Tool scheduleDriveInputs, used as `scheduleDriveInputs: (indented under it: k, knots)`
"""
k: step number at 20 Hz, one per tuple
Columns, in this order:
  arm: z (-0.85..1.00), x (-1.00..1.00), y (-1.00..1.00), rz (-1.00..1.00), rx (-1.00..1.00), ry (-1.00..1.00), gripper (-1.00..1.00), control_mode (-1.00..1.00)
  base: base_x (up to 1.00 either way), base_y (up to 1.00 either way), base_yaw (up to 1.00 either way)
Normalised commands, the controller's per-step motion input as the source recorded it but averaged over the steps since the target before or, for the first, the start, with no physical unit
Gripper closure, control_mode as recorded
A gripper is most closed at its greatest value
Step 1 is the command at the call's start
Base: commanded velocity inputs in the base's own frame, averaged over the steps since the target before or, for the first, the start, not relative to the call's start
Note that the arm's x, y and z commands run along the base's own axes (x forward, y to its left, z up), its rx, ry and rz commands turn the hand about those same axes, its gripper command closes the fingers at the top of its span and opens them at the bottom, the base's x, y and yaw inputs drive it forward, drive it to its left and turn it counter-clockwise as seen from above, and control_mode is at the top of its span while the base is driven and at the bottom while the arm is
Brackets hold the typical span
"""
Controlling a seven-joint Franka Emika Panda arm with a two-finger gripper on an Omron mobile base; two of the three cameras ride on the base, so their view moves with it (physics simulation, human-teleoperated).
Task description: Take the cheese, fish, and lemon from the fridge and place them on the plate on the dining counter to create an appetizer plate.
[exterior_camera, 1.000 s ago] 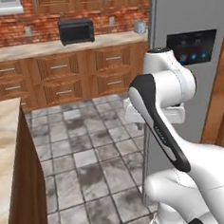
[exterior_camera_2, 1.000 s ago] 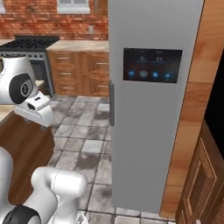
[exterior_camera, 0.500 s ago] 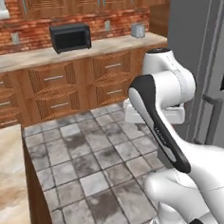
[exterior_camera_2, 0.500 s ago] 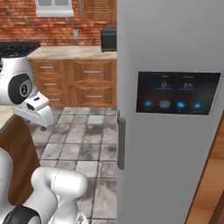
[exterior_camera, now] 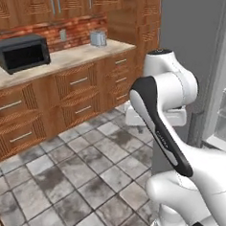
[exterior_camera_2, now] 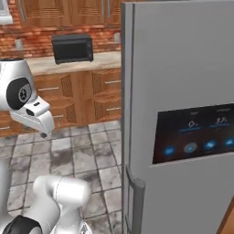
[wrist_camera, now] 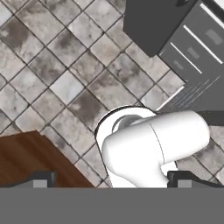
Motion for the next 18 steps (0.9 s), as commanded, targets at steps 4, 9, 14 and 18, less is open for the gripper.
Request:
scheduleDriveInputs:
  k: [4, 9, 14, 18]
  knots:
    - [0.00, 0.00, 0.00, 0.00, 0.00, 0.00, -1.00, 1.00, 0.86, 0.60, -0.56]
    - [0.00, 0.00, 0.00, 0.00, 0.00, 0.00, -1.00, 1.00, 0.63, 0.44, -0.64]
    - [0.00, 0.00, 0.00, 0.00, 0.00, 0.00, -1.00, 1.00, 0.25, 0.33, -0.73]
    - [0.00, 0.00, 0.00, 0.00, 0.00, 0.00, -1.00, 1.00, 0.05, 0.19, -0.77]
